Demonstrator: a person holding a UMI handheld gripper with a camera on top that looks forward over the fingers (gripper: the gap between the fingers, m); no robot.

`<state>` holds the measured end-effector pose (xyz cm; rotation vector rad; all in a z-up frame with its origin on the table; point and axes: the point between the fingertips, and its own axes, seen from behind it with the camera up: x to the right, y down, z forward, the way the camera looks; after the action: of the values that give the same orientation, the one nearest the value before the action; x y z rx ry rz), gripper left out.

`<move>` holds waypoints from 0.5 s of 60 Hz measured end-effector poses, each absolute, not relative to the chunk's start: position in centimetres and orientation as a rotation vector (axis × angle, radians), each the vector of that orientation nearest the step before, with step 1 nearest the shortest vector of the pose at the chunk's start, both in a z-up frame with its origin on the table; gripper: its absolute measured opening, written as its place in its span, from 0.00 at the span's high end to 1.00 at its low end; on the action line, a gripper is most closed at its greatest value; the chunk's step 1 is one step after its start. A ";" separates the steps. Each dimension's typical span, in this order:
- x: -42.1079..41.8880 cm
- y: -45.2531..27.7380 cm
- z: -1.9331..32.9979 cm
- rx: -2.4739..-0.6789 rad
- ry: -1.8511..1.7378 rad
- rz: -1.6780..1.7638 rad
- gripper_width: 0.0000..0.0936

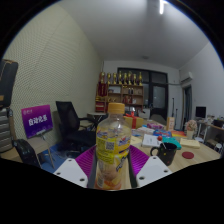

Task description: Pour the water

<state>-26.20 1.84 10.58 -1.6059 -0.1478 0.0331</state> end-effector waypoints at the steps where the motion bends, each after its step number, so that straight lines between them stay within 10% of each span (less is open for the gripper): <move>1: -26.2 1.9 10.5 -1.605 -0.151 0.037 0.47; 30: -20.1 9.8 14.9 -1.512 0.857 1.422 0.54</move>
<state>-20.07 9.80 14.93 -1.5117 0.8570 1.4216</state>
